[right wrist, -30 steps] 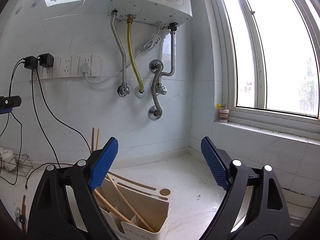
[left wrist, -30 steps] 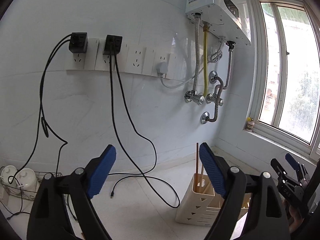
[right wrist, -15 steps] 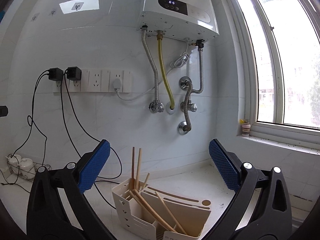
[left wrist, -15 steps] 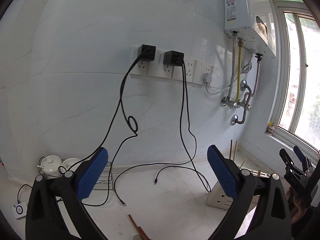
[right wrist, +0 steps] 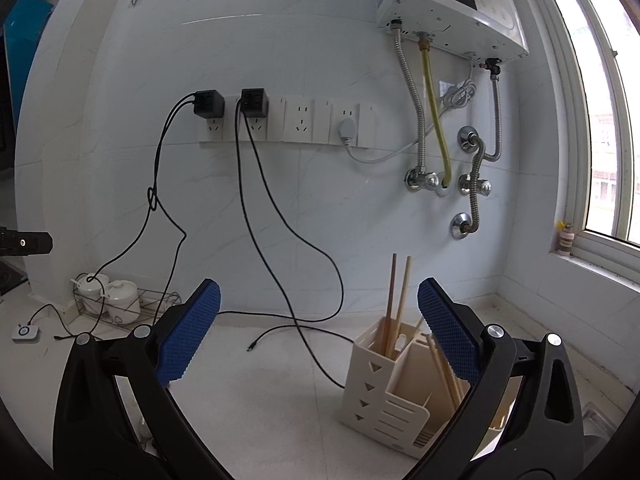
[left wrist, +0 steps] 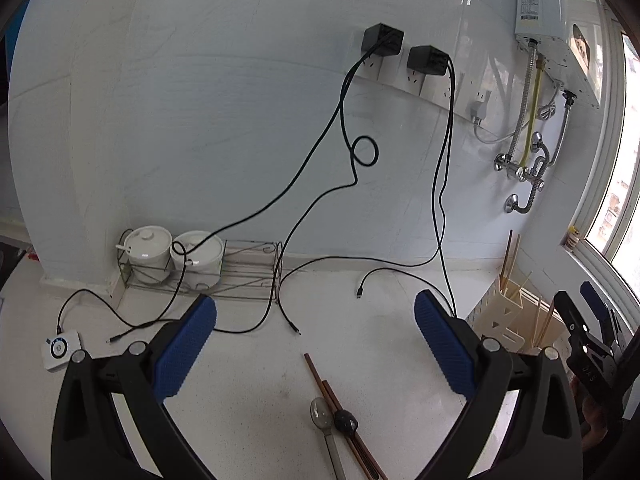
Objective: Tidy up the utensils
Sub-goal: 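Move both open tools back toward the remaining utensils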
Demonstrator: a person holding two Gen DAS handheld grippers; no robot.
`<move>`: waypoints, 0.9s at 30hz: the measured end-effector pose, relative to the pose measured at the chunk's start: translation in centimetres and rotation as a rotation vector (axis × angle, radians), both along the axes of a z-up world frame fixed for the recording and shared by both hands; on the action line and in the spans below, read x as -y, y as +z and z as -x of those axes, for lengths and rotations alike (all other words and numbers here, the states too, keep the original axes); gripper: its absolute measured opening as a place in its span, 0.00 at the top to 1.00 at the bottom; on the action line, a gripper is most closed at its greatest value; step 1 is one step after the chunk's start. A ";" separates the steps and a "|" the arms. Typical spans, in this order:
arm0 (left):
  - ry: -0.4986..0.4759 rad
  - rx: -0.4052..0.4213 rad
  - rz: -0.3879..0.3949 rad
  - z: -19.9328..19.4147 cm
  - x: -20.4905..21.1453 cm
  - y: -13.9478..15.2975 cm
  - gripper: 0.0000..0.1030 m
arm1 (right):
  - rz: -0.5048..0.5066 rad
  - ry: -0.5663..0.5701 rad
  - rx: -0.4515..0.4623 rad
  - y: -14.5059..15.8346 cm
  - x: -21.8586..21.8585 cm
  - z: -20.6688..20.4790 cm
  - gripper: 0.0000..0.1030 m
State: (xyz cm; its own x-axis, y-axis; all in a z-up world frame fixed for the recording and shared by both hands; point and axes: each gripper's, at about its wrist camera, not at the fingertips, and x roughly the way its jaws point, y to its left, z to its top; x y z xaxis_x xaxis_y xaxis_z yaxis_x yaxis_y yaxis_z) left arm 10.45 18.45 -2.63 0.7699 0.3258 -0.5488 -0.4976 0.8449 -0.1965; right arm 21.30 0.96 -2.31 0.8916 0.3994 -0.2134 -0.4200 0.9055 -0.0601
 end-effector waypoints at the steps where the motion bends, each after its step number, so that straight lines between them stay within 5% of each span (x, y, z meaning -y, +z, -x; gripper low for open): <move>1: -0.011 -0.026 0.012 -0.1 0.0 -0.7 0.05 | 0.009 0.019 -0.020 -0.4 -0.5 0.1 0.08; 20: -0.088 -0.308 0.233 -0.7 0.9 -12.9 0.05 | 0.175 0.097 -0.369 -8.1 -3.6 -0.4 0.28; 27: -0.115 -0.422 0.218 -2.5 2.1 -17.1 0.05 | 0.193 0.085 -0.418 -9.5 -3.4 -0.7 0.28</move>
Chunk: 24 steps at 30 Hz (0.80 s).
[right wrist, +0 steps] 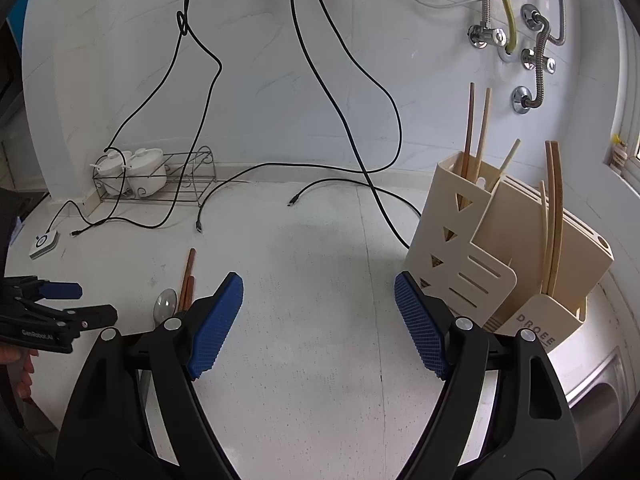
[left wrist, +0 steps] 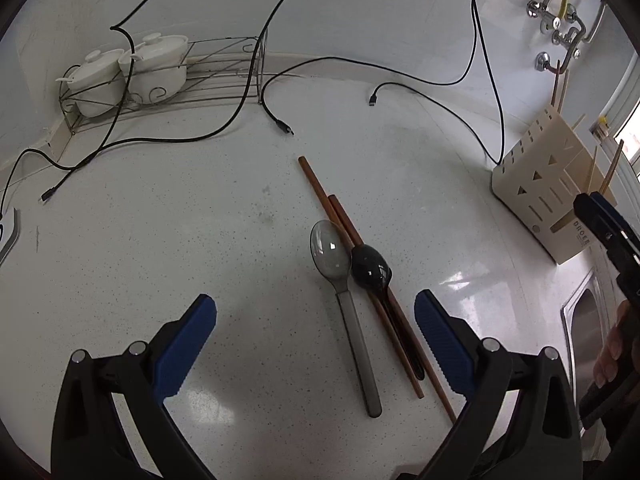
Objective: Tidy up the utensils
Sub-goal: 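Position both open tools over the clear spoon and brown chopsticks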
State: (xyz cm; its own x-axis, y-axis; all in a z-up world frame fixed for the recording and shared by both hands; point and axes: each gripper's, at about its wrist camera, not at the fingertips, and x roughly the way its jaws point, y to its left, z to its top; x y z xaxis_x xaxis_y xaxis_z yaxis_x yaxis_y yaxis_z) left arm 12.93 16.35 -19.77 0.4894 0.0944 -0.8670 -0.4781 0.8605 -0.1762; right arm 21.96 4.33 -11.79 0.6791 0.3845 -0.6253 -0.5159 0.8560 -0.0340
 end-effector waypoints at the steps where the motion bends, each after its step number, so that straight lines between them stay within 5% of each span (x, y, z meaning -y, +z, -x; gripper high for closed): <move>1: -0.001 -0.014 -0.005 -0.2 0.1 -0.5 0.05 | 0.002 0.002 -0.002 -0.1 0.0 0.0 0.28; 24: -0.031 -0.223 -0.145 -3.3 0.6 -4.5 0.05 | 0.048 0.096 -0.115 -2.2 -1.4 -0.5 0.31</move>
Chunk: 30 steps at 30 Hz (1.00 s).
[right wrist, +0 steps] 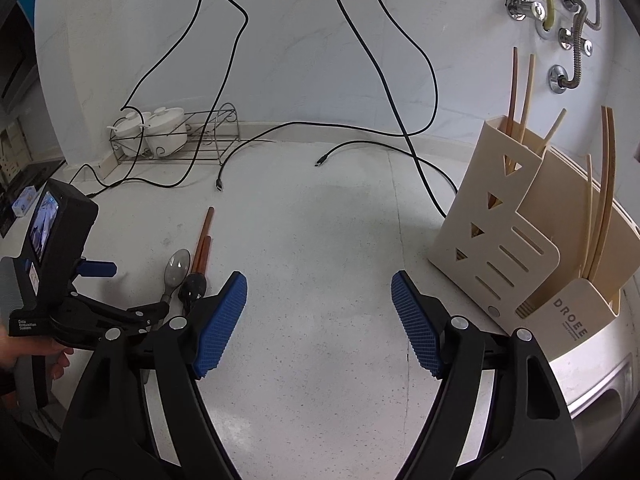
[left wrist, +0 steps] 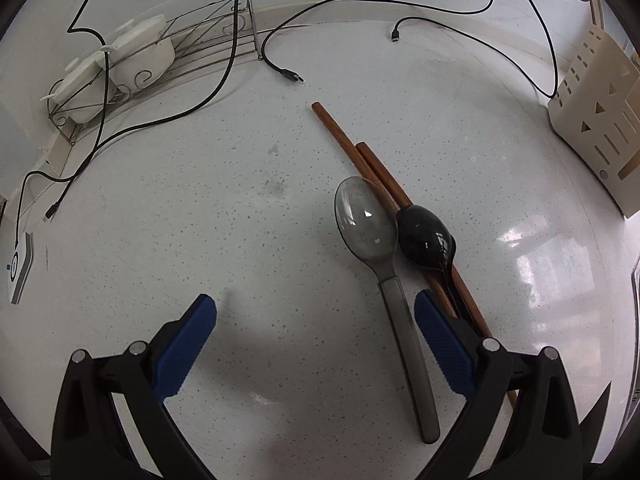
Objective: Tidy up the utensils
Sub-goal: 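Position both open tools over the clear spoon and brown chopsticks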
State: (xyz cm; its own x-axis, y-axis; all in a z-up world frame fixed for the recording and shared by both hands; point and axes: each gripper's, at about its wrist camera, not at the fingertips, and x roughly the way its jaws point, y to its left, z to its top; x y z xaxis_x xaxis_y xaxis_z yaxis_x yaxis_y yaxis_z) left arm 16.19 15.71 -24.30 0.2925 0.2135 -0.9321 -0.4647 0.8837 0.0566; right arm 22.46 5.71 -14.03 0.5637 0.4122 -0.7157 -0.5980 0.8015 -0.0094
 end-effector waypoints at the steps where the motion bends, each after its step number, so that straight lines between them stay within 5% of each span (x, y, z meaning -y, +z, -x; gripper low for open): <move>1: -0.001 -0.005 -0.004 -0.1 0.0 -0.1 0.05 | 0.003 0.000 0.001 0.0 0.0 0.0 0.31; 12: 0.024 -0.022 0.006 -0.2 -1.4 -0.3 0.05 | 0.010 0.010 -0.008 -0.5 -0.3 0.1 0.31; 22: 0.085 -0.030 0.041 1.9 -4.1 -0.5 0.11 | 0.120 0.184 -0.230 -4.5 -4.7 0.0 0.31; 30: 0.134 -0.020 0.065 3.7 -5.0 -0.6 0.11 | 0.194 0.246 -0.255 -6.3 -7.6 0.7 0.31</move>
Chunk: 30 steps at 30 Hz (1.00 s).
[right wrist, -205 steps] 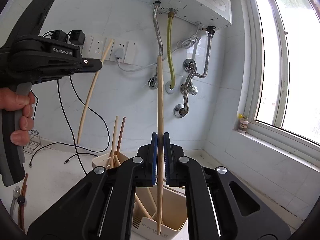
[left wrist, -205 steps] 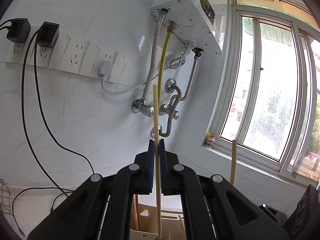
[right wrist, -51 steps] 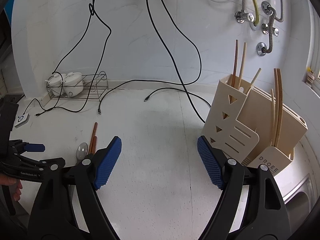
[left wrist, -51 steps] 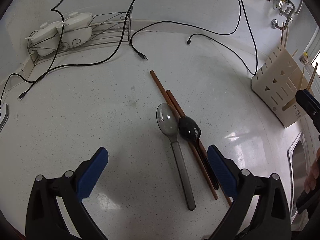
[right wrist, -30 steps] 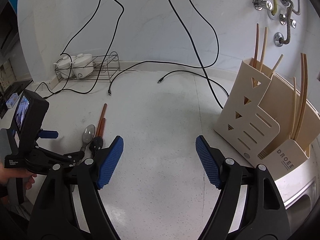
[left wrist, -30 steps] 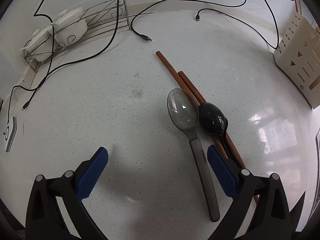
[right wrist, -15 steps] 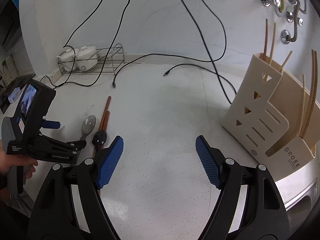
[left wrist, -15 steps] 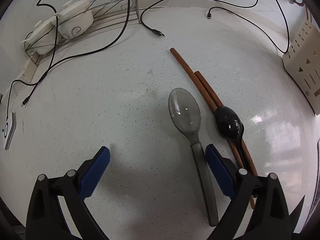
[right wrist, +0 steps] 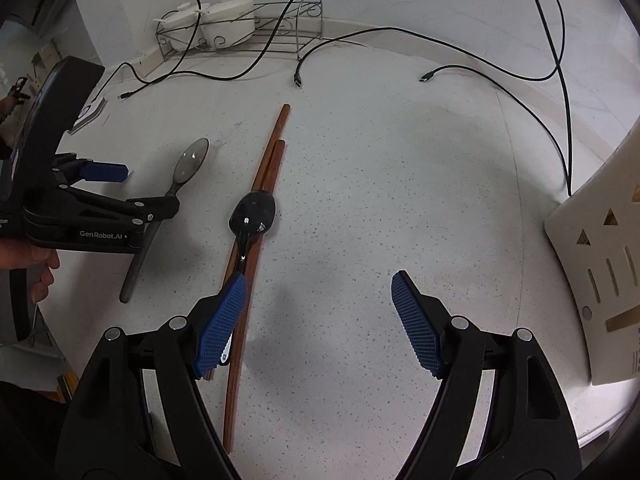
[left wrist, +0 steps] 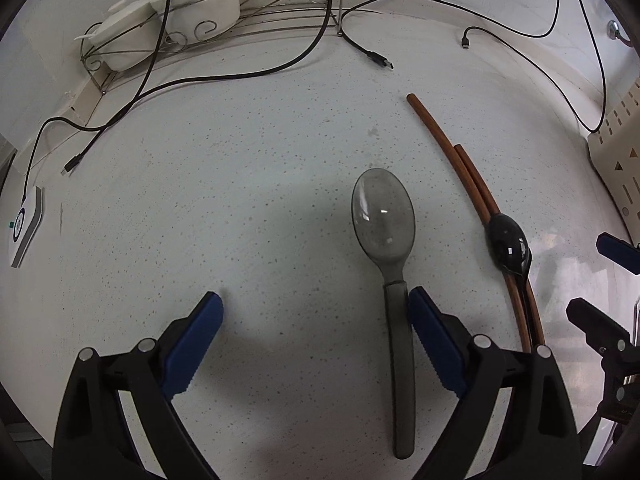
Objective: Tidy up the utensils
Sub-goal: 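Position both open tools over the clear spoon and brown chopsticks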
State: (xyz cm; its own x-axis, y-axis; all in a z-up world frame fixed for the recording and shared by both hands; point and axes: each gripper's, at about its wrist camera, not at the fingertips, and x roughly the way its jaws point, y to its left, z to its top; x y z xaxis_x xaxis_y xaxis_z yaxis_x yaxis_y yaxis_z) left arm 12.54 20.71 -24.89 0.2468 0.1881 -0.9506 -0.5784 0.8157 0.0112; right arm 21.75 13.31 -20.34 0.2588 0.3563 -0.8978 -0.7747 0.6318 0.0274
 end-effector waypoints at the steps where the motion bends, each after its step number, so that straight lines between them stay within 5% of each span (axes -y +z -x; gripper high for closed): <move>1: 0.004 0.003 -0.001 0.2 -0.2 0.0 0.11 | 0.008 0.010 0.005 -0.1 -0.3 0.2 0.31; 30: 0.010 0.018 -0.015 1.1 0.2 0.1 0.11 | 0.104 0.042 0.030 -2.0 -2.0 0.7 0.31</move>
State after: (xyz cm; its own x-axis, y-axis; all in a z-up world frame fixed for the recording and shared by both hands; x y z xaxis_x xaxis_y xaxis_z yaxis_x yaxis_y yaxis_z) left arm 11.46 20.48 -24.80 0.2621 0.2044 -0.9432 -0.5867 0.8097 0.0124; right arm 21.04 15.26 -22.30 0.2731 0.2730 -0.9224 -0.7999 0.5971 -0.0601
